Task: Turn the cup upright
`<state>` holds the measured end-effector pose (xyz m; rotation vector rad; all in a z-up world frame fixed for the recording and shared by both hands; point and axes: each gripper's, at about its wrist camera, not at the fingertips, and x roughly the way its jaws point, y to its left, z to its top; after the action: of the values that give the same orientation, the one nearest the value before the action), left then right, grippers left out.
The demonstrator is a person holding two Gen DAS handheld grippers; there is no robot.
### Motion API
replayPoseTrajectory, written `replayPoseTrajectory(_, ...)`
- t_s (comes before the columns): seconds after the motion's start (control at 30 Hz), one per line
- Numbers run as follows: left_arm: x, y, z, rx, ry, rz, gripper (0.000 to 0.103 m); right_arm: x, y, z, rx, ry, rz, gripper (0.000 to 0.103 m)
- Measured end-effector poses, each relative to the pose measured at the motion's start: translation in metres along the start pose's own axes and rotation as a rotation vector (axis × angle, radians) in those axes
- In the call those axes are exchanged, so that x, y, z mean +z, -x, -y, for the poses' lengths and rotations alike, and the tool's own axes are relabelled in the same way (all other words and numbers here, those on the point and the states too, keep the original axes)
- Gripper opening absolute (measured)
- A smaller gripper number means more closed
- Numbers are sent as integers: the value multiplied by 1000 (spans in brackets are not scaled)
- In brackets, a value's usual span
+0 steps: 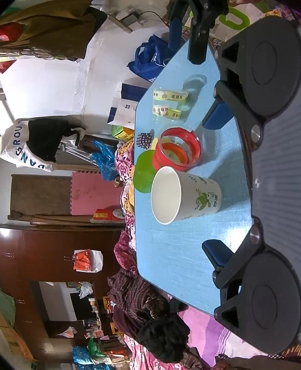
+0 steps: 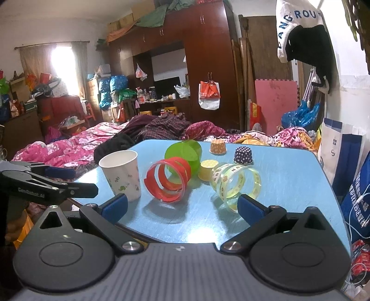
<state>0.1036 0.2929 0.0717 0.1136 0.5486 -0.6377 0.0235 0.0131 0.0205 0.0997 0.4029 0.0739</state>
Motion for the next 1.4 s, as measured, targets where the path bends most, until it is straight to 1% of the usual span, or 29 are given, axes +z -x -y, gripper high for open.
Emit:
replayPoseTrajectory(0.37, 1, 3, 3, 14, 0, 19, 102, 1, 2, -1, 0, 10, 10, 102)
replayPoseTrajectory(1.4, 2, 1, 9, 14, -15, 23, 102, 3, 7, 1, 7, 17, 17, 102)
